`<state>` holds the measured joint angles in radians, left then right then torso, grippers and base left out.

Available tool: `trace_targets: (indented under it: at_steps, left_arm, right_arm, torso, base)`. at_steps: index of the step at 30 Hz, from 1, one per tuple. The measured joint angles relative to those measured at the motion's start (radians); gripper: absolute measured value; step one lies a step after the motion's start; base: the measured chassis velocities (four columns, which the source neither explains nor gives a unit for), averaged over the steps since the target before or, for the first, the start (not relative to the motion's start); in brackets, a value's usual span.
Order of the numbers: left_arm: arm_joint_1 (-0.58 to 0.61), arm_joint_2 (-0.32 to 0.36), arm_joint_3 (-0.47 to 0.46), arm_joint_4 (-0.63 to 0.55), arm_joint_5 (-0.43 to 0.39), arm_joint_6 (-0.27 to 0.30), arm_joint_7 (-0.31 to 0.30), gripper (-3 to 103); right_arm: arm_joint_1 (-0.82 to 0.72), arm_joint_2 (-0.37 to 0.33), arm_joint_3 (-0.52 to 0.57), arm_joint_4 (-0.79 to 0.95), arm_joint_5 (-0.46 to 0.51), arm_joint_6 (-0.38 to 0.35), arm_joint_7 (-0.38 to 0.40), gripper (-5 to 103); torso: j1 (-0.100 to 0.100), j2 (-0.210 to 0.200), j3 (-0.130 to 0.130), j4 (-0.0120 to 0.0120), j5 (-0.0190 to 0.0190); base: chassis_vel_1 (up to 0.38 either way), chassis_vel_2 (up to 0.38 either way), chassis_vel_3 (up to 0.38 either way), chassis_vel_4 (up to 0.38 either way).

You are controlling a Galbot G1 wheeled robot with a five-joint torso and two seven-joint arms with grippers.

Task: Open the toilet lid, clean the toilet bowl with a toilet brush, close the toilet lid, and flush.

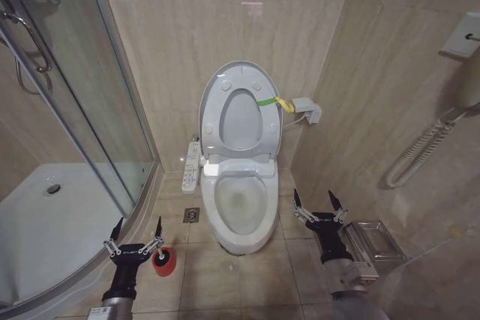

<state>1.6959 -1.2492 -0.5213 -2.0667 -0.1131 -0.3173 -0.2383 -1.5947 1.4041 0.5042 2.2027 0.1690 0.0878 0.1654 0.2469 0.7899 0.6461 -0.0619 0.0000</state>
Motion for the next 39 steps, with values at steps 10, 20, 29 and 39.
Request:
trace_targets:
  at_steps: [10, 20, 29, 39]
  left_arm:
    - [0.002, 0.010, -0.012, -0.026, 0.009, 0.005, 0.000, 100]
    - [-0.005, 0.009, -0.011, -0.022, 0.022, 0.005, -0.001, 100]
    - [-0.005, 0.008, -0.010, -0.021, 0.023, 0.007, -0.001, 100]
    - [-0.005, 0.008, -0.010, -0.020, 0.023, 0.007, -0.001, 100]
  right_arm:
    - [0.000, 0.000, 0.000, 0.000, 0.000, 0.000, 0.000, 100]
    - [0.000, 0.000, 0.000, 0.000, 0.000, 0.000, 0.000, 100]
    - [0.000, 0.000, 0.000, 0.000, 0.000, 0.000, 0.000, 100]
    - [0.000, 0.000, 0.000, 0.000, 0.000, 0.000, 0.000, 100]
  torso:
    - [0.000, 0.000, 0.000, 0.0000, 0.0000]
    - [0.000, 0.000, 0.000, 0.0000, 0.0000]
    - [0.000, 0.000, 0.000, 0.0000, 0.0000]
    - [0.000, 0.000, 0.000, 0.0000, 0.0000]
  base:
    - [0.000, 0.000, 0.000, 0.000]
    - [0.000, 0.000, 0.000, 0.000]
    - [0.000, 0.000, 0.000, 0.000]
    - [0.000, 0.000, 0.000, 0.000]
